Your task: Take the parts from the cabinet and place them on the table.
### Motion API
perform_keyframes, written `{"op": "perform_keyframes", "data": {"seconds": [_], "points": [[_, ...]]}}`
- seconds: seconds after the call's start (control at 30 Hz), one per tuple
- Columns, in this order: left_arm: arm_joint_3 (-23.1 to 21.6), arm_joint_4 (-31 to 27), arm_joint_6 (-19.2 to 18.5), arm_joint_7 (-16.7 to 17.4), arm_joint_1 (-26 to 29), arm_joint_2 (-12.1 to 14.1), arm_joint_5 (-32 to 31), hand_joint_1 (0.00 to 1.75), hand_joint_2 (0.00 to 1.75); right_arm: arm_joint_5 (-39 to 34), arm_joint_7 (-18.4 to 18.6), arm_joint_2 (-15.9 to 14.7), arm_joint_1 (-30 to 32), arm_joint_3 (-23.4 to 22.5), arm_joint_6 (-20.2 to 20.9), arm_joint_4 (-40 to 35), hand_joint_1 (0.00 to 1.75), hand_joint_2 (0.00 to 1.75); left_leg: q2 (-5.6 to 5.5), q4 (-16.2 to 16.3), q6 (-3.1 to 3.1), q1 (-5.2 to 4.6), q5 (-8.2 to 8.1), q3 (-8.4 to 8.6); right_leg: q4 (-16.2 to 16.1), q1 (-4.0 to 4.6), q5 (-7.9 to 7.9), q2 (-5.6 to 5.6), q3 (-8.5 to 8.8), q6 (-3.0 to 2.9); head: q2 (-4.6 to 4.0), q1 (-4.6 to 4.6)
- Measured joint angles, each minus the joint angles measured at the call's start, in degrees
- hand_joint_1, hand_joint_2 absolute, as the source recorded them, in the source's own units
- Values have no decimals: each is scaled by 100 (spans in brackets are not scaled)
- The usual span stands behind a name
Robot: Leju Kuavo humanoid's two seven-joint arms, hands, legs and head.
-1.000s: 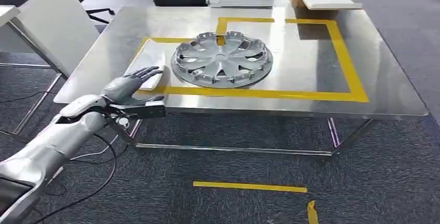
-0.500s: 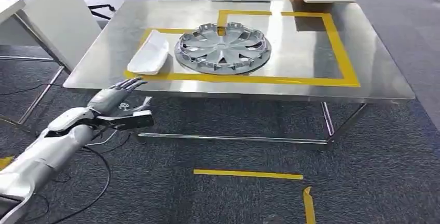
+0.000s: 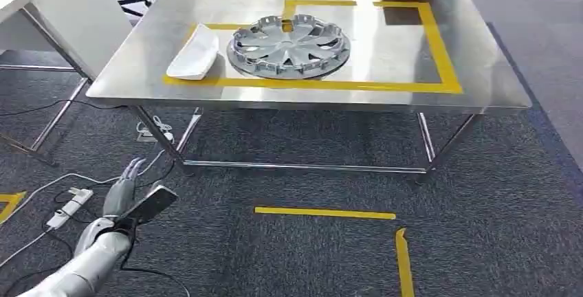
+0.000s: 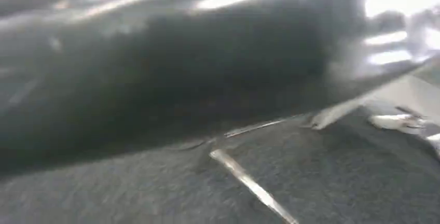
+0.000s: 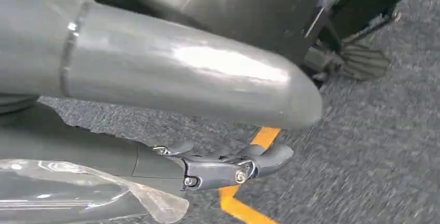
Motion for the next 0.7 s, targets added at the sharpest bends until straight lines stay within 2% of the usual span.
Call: {"op": "perform_keyframes", "data": {"seconds": [0.03,0.07,0.1,0.13,0.17,0.2,0.23,0.3,0.33,0.37,0.4,0.47,0.5,0.53,0.57,0.63,0.67,0.7], "points": [[214,92,-48,69,160,-58,299,0,0,-30,15,-2,19,-24,-61,0,0,0,-14,153,-39,1,-277,-38,3,7,44,10,-55,-64,0,-26],[483,212,-115,50,338,-135,637,0,0,-66,18,-2,40,-44,-116,0,0,0,-20,556,-60,18,-677,-138,14,14,91,26,-109,-121,0,-57],[667,320,-180,11,479,-190,903,0,0,-91,26,-2,83,-73,-165,0,0,0,-21,1006,-79,25,-993,-240,26,28,130,26,-162,-127,0,-74],[920,434,-225,10,611,-273,1093,0,0,-129,26,-2,114,-101,-208,0,0,0,-21,1412,-89,25,-1202,-321,42,43,164,21,-219,-134,0,-63],[1217,640,-251,80,795,-381,1208,0,0,-166,26,-2,144,-150,-281,0,0,0,-22,1754,-87,25,-1299,-350,73,60,200,9,-304,-139,0,-68],[1372,780,-256,153,973,-446,1197,0,0,-170,28,-2,158,-171,-341,0,0,0,-22,1781,-76,25,-1229,-266,103,68,230,10,-379,-140,0,-70],[1508,939,-300,324,1169,-505,1105,0,0,-144,66,0,171,-184,-439,0,0,0,-25,1603,-49,23,-1068,-79,132,79,255,18,-455,-140,0,-70],[1538,1181,-420,750,1445,-599,840,0,0,-83,158,-2,189,-201,-546,0,0,0,-30,759,41,7,-791,513,183,105,301,16,-569,-128,0,-70],[1538,1290,-491,997,1530,-636,634,0,0,-70,186,-2,190,-210,-581,0,0,0,-30,231,111,-15,-849,871,199,108,326,-6,-608,-113,0,-66],[1527,1362,-591,1209,1576,-670,491,0,0,-52,201,-2,183,-214,-631,0,0,0,-33,-20,130,-29,-884,994,214,137,354,-36,-641,-81,0,-57],[1522,1413,-678,1349,1609,-691,458,0,0,-44,214,-2,187,-219,-673,0,0,0,-40,-16,129,-47,-871,972,204,124,398,-61,-651,-41,0,-55],[1512,1553,-938,1867,1713,-802,368,0,0,-39,219,-2,162,-229,-800,0,0,0,-41,-34,174,-96,-797,941,189,82,476,-72,-667,27,0,-66],[1503,1599,-979,1936,1758,-874,344,0,0,-41,221,-7,166,-249,-804,2,0,0,-18,-123,208,-49,-715,903,207,96,437,-64,-691,66,0,-66],[1487,1631,-1054,1949,1781,-898,296,0,0,-41,238,-18,167,-267,-804,0,0,0,2,-138,241,-41,-644,859,287,80,235,-42,-743,99,0,-70],[1463,1644,-1113,1951,1784,-933,254,0,0,-37,245,-28,166,-271,-804,0,0,0,-4,-138,297,-43,-589,782,528,77,-99,-34,-838,115,0,-50],[1420,1682,-1156,1954,1790,-1014,226,0,0,-30,260,-48,159,-284,-795,0,0,0,-10,-133,308,-49,-463,621,1329,63,-753,-25,-1020,155,0,-22],[1411,1701,-1169,1960,1790,-1056,191,0,0,-30,271,-50,148,-293,-784,0,0,0,-2,-126,301,-48,-399,535,1668,63,-878,-26,-1057,178,0,-17],[1385,1717,-1169,1958,1791,-1064,90,0,0,-22,304,-50,136,-302,-732,0,0,0,8,-118,290,-47,-323,442,1866,54,-783,-27,-1028,196,0,-20]]}}
